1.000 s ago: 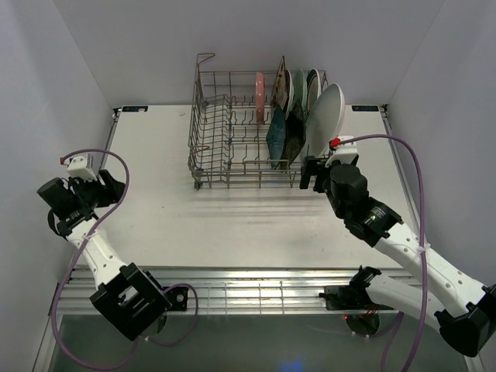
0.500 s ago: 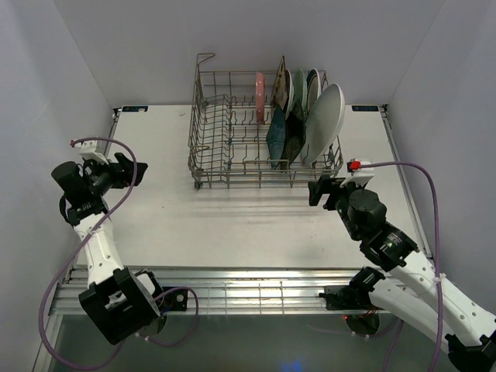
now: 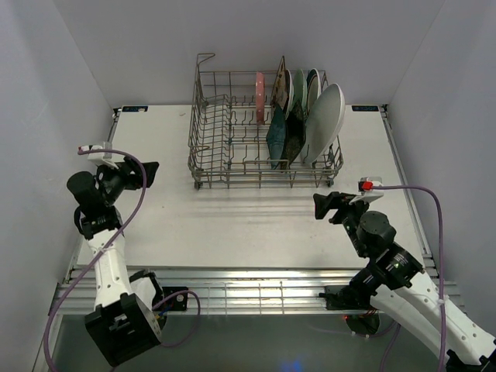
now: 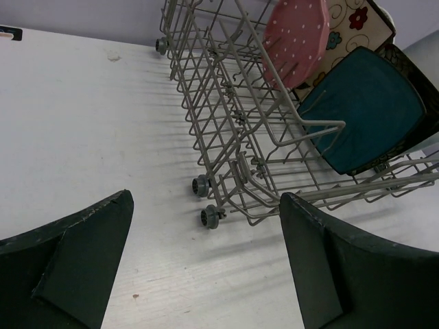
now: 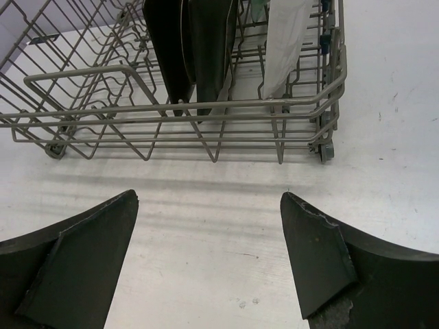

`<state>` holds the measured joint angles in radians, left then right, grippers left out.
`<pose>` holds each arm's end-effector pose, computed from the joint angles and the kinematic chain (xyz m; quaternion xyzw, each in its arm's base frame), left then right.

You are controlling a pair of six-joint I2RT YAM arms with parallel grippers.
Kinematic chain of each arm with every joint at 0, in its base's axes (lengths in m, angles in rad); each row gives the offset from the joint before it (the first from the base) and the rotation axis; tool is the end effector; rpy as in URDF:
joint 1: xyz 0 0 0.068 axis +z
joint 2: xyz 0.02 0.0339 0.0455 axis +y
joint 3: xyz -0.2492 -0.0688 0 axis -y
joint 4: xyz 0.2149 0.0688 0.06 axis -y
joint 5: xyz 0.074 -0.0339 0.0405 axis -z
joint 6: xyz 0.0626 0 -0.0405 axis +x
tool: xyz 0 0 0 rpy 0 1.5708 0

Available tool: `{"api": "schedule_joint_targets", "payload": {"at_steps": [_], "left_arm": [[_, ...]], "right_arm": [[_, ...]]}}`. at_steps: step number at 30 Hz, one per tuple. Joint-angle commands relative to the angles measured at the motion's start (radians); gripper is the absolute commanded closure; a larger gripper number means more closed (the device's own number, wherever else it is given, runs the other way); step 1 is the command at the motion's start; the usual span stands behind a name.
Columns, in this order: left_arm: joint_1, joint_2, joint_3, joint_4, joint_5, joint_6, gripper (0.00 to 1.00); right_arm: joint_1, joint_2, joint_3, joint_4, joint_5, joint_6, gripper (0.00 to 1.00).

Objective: Load the plates into the dish rack
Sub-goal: Reset both arms

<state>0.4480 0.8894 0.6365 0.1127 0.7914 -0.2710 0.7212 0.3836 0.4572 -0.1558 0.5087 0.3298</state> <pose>0.2022 0.0478 0.2949 -0.0084 0.7410 -0.2364 0.6285 0.1156 0.0610 0.2718 0.0288 0.7315 0.1688 0.6600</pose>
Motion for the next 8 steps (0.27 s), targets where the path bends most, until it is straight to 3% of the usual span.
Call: {"api": "schedule_joint_targets", "payload": {"at_steps": [1,8], "left_arm": [[-0.011,0.005,-0.008,0.025,-0.015,-0.024,0.02],[-0.022,0.014,-0.009,0.025,-0.029,-0.014,0.02]], "right_arm": [[0.001,-0.023,-0.014,0.044,-0.009,0.014,0.10],[0.001,-0.003,-0.012,0.049,-0.010,0.014,0.10]]}}
